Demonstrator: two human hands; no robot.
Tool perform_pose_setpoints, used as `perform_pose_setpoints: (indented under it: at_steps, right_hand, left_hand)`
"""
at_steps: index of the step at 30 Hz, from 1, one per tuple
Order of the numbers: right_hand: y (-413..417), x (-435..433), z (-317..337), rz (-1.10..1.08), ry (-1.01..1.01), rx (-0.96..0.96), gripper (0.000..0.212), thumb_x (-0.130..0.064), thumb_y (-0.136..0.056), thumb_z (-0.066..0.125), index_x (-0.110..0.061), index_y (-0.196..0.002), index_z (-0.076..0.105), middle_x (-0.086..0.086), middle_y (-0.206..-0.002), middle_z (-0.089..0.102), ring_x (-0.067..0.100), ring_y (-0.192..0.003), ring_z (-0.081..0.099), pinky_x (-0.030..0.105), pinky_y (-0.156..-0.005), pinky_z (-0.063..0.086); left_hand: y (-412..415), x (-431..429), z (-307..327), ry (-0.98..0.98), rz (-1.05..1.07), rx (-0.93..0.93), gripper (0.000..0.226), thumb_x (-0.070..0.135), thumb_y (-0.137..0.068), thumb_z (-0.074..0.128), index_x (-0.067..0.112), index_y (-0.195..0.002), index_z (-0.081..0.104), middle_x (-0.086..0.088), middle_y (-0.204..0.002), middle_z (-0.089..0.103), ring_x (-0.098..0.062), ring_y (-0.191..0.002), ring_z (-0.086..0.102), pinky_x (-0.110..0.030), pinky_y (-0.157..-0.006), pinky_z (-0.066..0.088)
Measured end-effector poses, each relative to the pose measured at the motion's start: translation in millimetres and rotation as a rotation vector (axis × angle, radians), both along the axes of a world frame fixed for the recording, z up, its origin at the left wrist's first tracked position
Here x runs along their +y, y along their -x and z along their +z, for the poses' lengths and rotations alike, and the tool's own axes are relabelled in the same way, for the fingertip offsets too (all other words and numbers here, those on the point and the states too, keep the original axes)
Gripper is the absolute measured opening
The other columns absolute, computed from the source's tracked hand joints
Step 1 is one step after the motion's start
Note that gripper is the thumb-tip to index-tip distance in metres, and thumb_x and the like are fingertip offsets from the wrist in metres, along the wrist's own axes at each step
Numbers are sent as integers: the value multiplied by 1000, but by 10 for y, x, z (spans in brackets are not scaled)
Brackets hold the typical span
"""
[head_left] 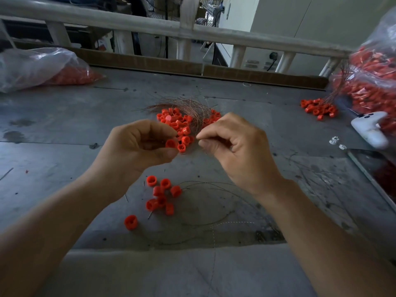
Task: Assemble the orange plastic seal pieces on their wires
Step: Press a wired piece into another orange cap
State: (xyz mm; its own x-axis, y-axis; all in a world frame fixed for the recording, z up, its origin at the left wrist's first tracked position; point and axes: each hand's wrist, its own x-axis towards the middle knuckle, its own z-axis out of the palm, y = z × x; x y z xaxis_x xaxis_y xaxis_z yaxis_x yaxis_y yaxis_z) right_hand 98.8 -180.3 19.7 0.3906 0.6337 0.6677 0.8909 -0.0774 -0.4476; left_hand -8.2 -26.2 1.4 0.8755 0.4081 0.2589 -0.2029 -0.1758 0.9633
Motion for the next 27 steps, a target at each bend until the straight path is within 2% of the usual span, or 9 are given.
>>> perform_pose_setpoints:
  at_steps: [4, 9, 14, 17, 20, 23, 27]
  right_hand:
    - [22, 2, 10, 15, -23, 82, 6, -7, -77, 68, -7, -82, 70, -8, -75, 54, -3, -71, 51, 6, -67, 39]
    - [67, 20, -9, 46, 6, 88, 5, -4, -77, 66, -6, -80, 70, -4, -75, 56, 4, -69, 54, 10, -65, 42]
    - [65, 16, -12, 35, 32, 89, 6, -6, -78, 63, -6, -79, 69, -1, -74, 58, 10, -68, 55, 16, -62, 44]
    - [73, 17, -12, 38, 44, 86, 7, -8, -78, 62, -7, -79, 69, -2, -74, 57, 7, -68, 53, 16, -63, 44]
    - [82, 13, -8, 35, 41, 86, 6, -8, -78, 62, -7, -79, 69, -2, -74, 57, 5, -68, 52, 14, -64, 43]
    - [71, 3, 1, 29, 28, 89, 5, -6, -78, 64, -7, -79, 69, -5, -73, 55, 3, -68, 51, 9, -64, 41]
    - [61, -4, 9, 31, 11, 130, 5, -7, -78, 64, -8, -79, 68, -7, -72, 55, 7, -68, 53, 9, -65, 41]
  left_hand:
    - [13, -10, 18, 50, -40, -7, 28, 26, -44, 74, 27, -72, 74, 1, -77, 72, -10, -74, 69, -15, -67, 52]
    - [15, -28, 32, 77, -49, -11, 30, 17, -47, 71, 25, -75, 75, 2, -76, 73, -9, -74, 69, -14, -66, 52]
    - [37, -65, 70, 62, -59, -2, 33, 26, -44, 72, 26, -76, 75, -2, -79, 73, -13, -75, 70, -16, -65, 53]
    - [37, -90, 86, 103, -96, -7, 29, 19, -49, 70, 23, -77, 75, -6, -80, 73, -17, -73, 70, -19, -61, 54]
    - [44, -81, 88, 168, -114, -7, 30, 9, -57, 64, 20, -83, 75, -5, -79, 73, -14, -74, 70, -17, -63, 53]
    - [49, -81, 89, 213, -119, 2, 31, 8, -62, 60, 17, -87, 74, -4, -75, 71, -12, -71, 67, -16, -63, 52]
    - [50, -87, 93, 256, -123, -12, 23, 5, -66, 57, 10, -87, 67, -2, -73, 69, -12, -69, 67, -18, -63, 53]
